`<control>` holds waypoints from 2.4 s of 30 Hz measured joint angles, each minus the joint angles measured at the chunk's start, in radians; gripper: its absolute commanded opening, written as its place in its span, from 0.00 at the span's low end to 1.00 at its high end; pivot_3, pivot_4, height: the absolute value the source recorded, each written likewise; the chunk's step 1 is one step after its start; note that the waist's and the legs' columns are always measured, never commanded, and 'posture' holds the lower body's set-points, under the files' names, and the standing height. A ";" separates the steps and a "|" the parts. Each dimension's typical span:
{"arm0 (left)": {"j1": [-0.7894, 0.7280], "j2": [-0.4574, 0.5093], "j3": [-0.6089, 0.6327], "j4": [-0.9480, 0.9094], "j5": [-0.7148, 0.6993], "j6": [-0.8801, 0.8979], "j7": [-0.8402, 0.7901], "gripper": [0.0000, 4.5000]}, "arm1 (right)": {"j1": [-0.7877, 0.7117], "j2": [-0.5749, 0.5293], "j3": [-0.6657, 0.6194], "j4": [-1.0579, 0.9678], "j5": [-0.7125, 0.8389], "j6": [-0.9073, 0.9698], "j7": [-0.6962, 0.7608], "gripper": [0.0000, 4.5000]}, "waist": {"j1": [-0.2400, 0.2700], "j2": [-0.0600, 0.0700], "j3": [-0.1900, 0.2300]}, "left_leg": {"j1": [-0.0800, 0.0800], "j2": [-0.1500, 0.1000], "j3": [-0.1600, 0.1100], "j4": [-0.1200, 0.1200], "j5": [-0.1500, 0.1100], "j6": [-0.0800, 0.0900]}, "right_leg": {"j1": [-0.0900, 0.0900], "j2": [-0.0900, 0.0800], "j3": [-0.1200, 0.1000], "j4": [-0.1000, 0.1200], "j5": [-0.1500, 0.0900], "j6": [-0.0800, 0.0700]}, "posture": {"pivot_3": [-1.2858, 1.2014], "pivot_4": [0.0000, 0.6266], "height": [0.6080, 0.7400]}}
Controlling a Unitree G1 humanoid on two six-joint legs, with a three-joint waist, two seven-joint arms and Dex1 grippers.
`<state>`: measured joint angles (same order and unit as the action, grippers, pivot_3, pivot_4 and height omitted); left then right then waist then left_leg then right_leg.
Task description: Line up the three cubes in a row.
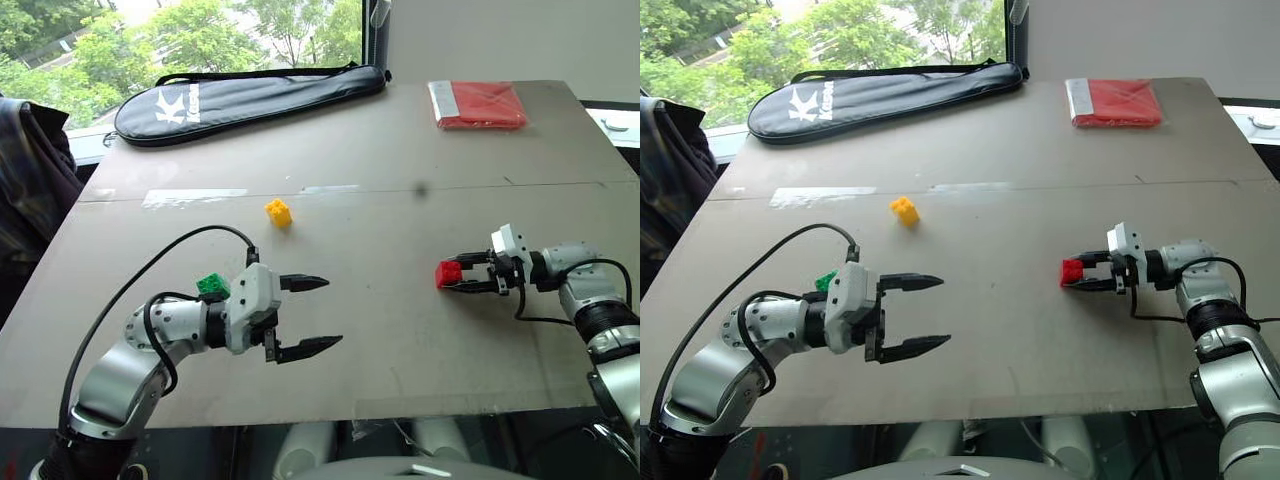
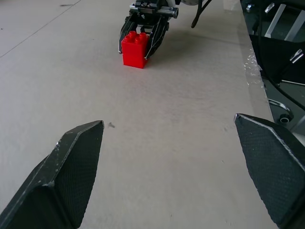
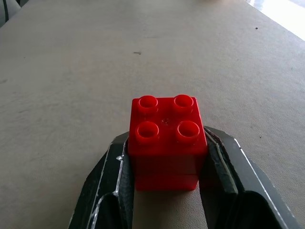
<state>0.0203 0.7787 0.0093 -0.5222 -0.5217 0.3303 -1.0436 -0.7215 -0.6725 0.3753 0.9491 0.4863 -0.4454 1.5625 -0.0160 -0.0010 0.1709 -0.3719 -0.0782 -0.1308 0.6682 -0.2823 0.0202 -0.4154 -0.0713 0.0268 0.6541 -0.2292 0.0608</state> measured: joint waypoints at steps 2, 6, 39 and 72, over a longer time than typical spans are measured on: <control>0.004 0.000 0.000 -0.010 0.000 0.002 0.005 1.00 | -0.022 -0.002 0.022 0.027 -0.001 -0.025 0.001 0.29 | 0.000 0.000 0.000 | 0.000 0.000 0.000 0.000 0.000 0.000 | 0.000 0.000 0.000 0.000 0.000 0.000 | 0.52 0.24 0.79; 0.018 0.000 -0.001 -0.020 0.000 0.009 0.018 1.00 | -0.053 -0.002 0.052 0.068 0.004 -0.040 0.002 0.29 | 0.002 0.000 0.000 | 0.000 0.000 0.000 0.000 0.000 0.000 | 0.000 0.000 0.000 0.001 0.000 0.000 | 0.52 0.24 0.79; 0.065 -0.023 -0.006 -0.056 -0.003 0.019 0.070 1.00 | 0.025 0.057 -0.285 0.121 -0.203 -0.053 -0.020 0.98 | 0.001 0.001 0.001 | 0.002 0.000 0.001 0.000 -0.002 0.004 | 0.000 0.001 0.001 0.003 0.000 -0.001 | 0.52 0.24 0.79; 0.421 -0.653 0.255 -0.111 0.338 -0.032 0.951 1.00 | 0.561 -0.004 -0.588 -0.909 0.222 0.588 -0.155 0.98 | 0.043 0.000 0.001 | -0.008 0.000 -0.003 0.003 -0.003 0.005 | -0.001 -0.001 -0.006 -0.005 0.001 0.001 | 0.52 0.24 0.79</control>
<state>0.4414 0.1260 0.2640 -0.6331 -0.1833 0.2983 -0.0929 -0.1607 -0.6766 -0.2126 0.0404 0.7087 0.1426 1.4073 0.0268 -0.0014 0.1716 -0.3795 -0.0778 -0.1343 0.6714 -0.2851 0.0249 -0.4160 -0.0720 0.0211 0.6491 -0.2278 0.0618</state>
